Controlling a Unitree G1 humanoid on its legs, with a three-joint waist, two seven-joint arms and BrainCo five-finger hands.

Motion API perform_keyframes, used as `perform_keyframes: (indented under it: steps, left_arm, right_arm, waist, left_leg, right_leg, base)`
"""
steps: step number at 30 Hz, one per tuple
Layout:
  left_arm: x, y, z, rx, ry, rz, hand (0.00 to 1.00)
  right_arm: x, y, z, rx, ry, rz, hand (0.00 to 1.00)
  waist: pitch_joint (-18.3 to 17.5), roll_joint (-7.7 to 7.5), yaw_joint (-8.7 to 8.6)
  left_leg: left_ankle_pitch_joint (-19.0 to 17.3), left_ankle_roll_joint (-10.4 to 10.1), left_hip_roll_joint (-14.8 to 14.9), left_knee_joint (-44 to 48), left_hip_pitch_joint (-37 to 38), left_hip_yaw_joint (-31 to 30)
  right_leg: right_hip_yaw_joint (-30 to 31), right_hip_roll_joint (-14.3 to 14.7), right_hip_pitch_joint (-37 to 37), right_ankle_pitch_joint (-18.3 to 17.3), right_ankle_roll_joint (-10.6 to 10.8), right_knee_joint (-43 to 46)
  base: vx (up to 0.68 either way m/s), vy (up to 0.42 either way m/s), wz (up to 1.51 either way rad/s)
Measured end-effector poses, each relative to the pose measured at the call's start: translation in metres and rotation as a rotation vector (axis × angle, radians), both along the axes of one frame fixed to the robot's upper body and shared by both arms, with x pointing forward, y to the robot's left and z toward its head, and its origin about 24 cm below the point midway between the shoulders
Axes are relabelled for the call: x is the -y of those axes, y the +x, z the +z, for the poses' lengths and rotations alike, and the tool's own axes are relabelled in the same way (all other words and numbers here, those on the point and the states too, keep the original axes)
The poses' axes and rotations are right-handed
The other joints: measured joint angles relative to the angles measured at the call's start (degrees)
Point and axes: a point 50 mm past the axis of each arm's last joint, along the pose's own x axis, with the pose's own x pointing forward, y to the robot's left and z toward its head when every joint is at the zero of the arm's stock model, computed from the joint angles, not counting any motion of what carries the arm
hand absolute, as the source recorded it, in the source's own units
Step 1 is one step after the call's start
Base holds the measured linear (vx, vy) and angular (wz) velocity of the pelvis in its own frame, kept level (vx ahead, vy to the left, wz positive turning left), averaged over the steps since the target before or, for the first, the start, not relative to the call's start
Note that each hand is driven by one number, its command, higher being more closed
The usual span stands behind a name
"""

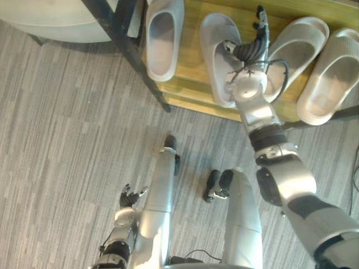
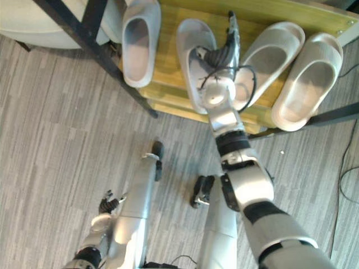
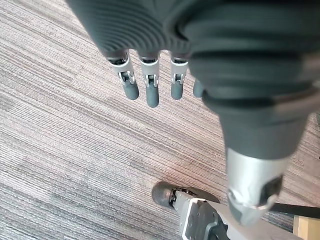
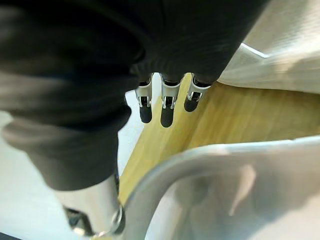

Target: Organize the slippers on the shoe rack

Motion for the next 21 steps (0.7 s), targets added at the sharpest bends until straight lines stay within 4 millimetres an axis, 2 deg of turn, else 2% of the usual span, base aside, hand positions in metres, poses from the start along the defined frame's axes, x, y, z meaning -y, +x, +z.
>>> perform_keyframes:
  steps: [5,9,21]
  left_arm:
    - [-0.004,0.001,0.001,0.002,0.005,0.008,0.0]
    - [-0.006,0.001,0.002,0.005,0.012,0.009,0.0]
    - [-0.01,-0.001,0.001,-0.007,-0.002,0.043,0.0]
  right_arm:
    - [-0.008,-0.005,-0.012,-0.002,0.022,0.033,0.0]
    - [-0.014,-0.009,-0.012,0.021,0.046,0.062,0.0]
    - [-0.016,-0.021,-0.044,-0.004,0.213,0.175,0.0]
  waist:
    - [0.6,-1.06,-0.35]
    - [1.1,-1.6,-0.7]
    - [1.2,-1.71,-1.17]
  left_leg:
    - [0.2,0.1,-0.2,-1.0,0.8,0.2]
    - [0.1,0.2,0.0,-0.7,1.0,0.0]
    - [-1.0,-0.1,0.5,0.4,1.0,0.6]
  right_leg:
    - [0.2,-0.1,0.7,0.0,0.0,-0.9]
    - [0.1,0.1,1.0,0.0,0.2,-1.3]
    - [0.7,0.3,1.2,-0.2,0.5,-1.0]
  base:
    - [-0.03,0.057,0.01]
    - [-0.01,0.061,-0.03]
    - [-0.03,0.068,-0.03]
